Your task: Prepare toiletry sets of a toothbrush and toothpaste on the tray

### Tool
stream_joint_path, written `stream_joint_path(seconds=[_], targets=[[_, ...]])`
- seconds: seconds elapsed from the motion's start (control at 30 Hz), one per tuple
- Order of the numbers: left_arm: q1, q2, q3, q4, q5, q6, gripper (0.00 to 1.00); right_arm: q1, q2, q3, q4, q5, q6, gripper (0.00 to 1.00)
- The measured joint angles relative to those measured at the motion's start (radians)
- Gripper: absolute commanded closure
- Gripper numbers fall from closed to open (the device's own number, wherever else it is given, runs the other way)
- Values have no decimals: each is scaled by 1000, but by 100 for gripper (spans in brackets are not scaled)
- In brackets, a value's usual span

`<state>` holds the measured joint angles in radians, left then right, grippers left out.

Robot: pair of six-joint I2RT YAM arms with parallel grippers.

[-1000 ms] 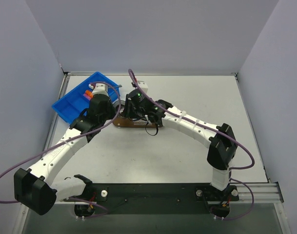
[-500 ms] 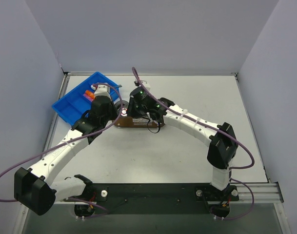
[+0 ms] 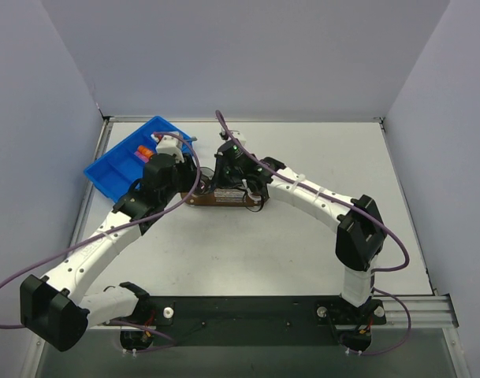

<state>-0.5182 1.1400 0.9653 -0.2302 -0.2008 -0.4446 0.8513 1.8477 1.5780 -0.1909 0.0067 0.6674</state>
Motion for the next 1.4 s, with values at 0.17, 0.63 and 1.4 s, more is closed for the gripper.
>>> stream_joint_path(seconds=[0.17,0.63,1.4], targets=[[0,-5,0,10,16,18,38,-10,0,-12,30,-38,-19,100],[8,64,193,-95,103,180,30,-13,-4,-13,-7,-80,-94,100],[24,174,193,-283,176,240,37,-21,-11,-5,-68,-63,-152,100]])
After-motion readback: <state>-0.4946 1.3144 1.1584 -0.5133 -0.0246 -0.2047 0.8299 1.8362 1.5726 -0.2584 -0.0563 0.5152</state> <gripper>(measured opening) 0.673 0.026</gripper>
